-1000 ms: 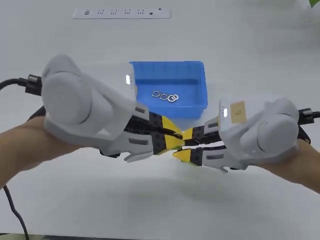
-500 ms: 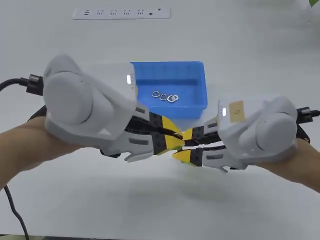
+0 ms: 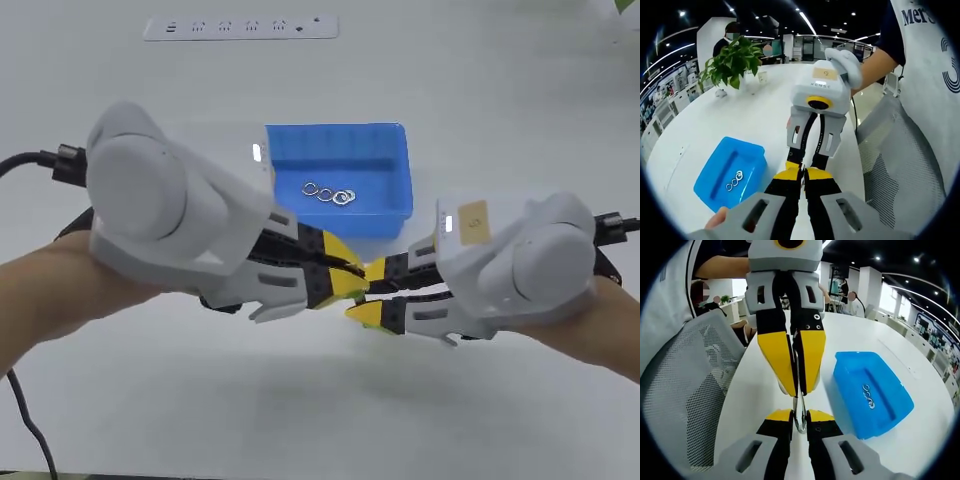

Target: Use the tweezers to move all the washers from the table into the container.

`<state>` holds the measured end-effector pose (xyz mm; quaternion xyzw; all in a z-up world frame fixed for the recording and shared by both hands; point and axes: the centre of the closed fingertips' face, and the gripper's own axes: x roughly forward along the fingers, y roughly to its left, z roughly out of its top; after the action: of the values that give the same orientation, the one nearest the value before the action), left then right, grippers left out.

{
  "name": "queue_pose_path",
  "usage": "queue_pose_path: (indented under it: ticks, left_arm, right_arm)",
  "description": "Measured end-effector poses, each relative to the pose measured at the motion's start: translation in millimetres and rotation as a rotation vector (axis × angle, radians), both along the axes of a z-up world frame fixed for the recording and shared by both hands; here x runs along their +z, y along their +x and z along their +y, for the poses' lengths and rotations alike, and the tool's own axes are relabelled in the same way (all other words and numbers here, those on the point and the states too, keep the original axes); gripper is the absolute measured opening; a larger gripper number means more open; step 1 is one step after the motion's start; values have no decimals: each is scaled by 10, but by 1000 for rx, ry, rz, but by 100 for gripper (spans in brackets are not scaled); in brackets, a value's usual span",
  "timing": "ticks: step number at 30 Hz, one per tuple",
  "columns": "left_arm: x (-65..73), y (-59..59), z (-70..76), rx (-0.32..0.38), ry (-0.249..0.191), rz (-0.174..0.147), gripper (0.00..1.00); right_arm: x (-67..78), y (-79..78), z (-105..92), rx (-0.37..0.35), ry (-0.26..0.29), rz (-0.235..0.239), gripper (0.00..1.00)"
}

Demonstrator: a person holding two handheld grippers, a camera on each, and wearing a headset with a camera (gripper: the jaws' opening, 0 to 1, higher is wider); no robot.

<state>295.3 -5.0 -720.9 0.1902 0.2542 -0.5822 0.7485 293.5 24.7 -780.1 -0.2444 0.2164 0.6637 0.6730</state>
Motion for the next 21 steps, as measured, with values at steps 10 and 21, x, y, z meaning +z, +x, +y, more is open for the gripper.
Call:
queue_pose_path:
  ticks: [10,21]
  left_arm:
    - [-11,-22,0,-6,3,8,6]
    - [-10,-18,6,-23,37,-21,6]
  right_arm:
    - [-14,-26,-1,2,-5,1,12]
    - [-22,-1,20,3,-2,-7,12]
